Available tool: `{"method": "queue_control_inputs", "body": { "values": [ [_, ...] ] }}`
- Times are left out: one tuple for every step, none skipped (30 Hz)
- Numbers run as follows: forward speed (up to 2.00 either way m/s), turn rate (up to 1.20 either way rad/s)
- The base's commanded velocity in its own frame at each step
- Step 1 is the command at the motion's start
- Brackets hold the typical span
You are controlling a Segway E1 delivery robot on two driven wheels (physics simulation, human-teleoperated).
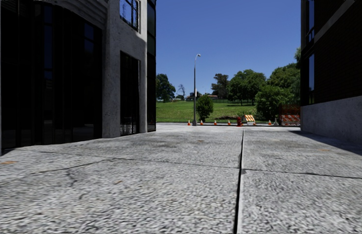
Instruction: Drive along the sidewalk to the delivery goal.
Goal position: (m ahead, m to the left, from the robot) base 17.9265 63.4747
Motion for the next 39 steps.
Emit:
{"method": "queue_control_inputs", "body": {
  "values": [
    [2.00,0.00],
    [2.00,0.00],
    [2.00,0.00],
    [2.00,0.00],
    [2.00,0.00],
    [2.00,0.00],
    [2.00,0.00],
    [2.00,0.00],
    [2.00,0.00],
    [2.00,0.00],
    [2.00,0.00],
    [2.00,0.00],
    [2.00,0.00],
    [2.00,0.00],
    [2.00,0.00],
    [2.00,0.00],
    [2.00,0.00],
    [2.00,0.00],
    [2.00,0.00],
    [2.00,0.00],
    [2.00,0.00],
    [2.00,0.00],
    [2.00,0.00],
    [2.00,0.00],
    [2.00,0.00],
    [2.00,0.00],
    [2.00,0.00],
    [2.00,0.00],
    [2.00,0.00],
    [2.00,0.00],
    [2.00,0.00],
    [2.00,0.00],
    [2.00,0.00],
    [2.00,0.00],
    [2.00,0.00],
    [2.00,0.00],
    [2.00,0.00],
    [2.00,0.00],
    [2.00,0.00]
  ]
}}
